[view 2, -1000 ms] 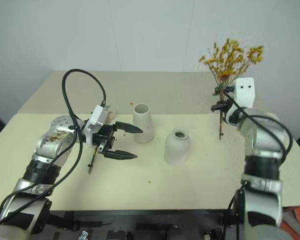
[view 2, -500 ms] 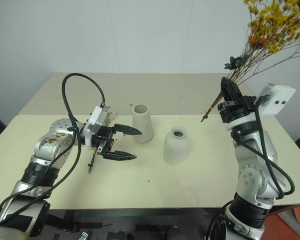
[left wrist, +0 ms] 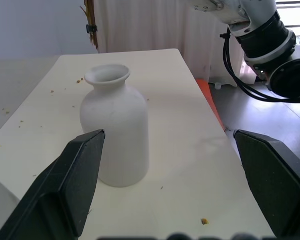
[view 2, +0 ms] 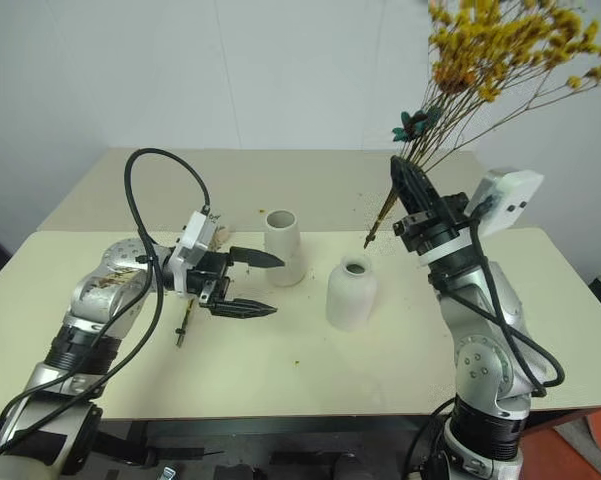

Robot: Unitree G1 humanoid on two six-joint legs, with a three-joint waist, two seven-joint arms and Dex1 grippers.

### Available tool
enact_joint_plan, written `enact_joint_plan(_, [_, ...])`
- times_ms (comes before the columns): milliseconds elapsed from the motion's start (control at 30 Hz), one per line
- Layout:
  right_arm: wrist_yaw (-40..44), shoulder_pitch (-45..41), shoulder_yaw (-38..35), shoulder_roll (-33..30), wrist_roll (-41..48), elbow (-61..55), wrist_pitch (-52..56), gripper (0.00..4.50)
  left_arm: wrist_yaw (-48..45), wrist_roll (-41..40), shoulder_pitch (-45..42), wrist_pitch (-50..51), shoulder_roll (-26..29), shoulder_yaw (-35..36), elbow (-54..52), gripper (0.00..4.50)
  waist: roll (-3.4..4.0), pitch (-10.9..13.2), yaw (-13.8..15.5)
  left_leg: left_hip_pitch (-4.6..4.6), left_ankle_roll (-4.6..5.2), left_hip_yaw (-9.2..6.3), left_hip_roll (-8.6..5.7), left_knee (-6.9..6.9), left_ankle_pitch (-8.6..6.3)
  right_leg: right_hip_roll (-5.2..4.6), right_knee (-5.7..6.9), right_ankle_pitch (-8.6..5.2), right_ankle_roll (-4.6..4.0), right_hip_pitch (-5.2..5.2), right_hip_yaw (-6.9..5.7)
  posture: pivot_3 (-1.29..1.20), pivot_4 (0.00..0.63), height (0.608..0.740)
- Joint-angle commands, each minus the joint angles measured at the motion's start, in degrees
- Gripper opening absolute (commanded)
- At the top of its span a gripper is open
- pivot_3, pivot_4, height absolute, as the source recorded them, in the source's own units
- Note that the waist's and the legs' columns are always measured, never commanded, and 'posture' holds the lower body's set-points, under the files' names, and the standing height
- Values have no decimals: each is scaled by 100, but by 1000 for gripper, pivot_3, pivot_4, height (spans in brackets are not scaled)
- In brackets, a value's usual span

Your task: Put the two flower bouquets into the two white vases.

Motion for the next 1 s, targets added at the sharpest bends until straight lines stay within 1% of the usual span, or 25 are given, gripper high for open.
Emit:
enact_joint_plan(33, [41, 48, 98, -32, -9, -27, -275, 15, 64, -70, 5, 7, 76, 168, -299, 4500, 0, 0, 6, 0, 0, 0, 0, 0, 0, 0, 0, 0, 0, 0, 0, 0, 150, 740])
enact_joint_plan(233, [116, 361, 389, -44, -107, -44, -414, 15, 110, -94, 71, 18, 122, 203, -373, 4500, 0, 0, 13, -1, 0, -1, 0, 0, 0, 0, -5, 0, 1, 1, -2, 0, 150, 740])
enact_joint_plan(500, [308, 932, 892, 2, -678, 75, -1017, 15, 166, -138, 159, 58, 126, 243, -492, 4500, 0, 0, 16, 0, 0, 0, 1, -1, 0, 1, -5, -1, 1, 1, -1, 0, 150, 740])
enact_joint_plan(767, [378, 1167, 1166, 33, -1253, 320, -1708, 15, 188, -142, 182, 37, 112, 260, -504, 4500, 0, 0, 16, 0, 0, 0, 0, -1, 0, 1, -6, -1, 1, 1, -2, 0, 150, 740])
enact_joint_plan(867, [413, 1207, 1204, 34, -1341, 392, -1866, 15, 188, -136, 188, 32, 106, 269, -508, 4500, 0, 0, 15, 0, 0, 0, 1, -1, 0, 2, -6, -1, 1, 0, -2, 0, 150, 740])
enact_joint_plan(967, [469, 1256, 1223, -9, -1379, 405, -1946, 814, 185, -141, 197, 38, 111, 273, -518, 4500, 0, 0, 21, -1, 0, -1, 1, -1, 0, 1, -7, -1, 1, 1, -2, 0, 150, 740])
enact_joint_plan(1000, [497, 1278, 1230, -31, -1382, 395, -1953, 1152, 184, -141, 198, 41, 113, 273, -520, 4500, 0, 0, 22, -1, 0, 0, 1, -1, 0, 1, -8, -1, 1, 1, -2, 0, 150, 740])
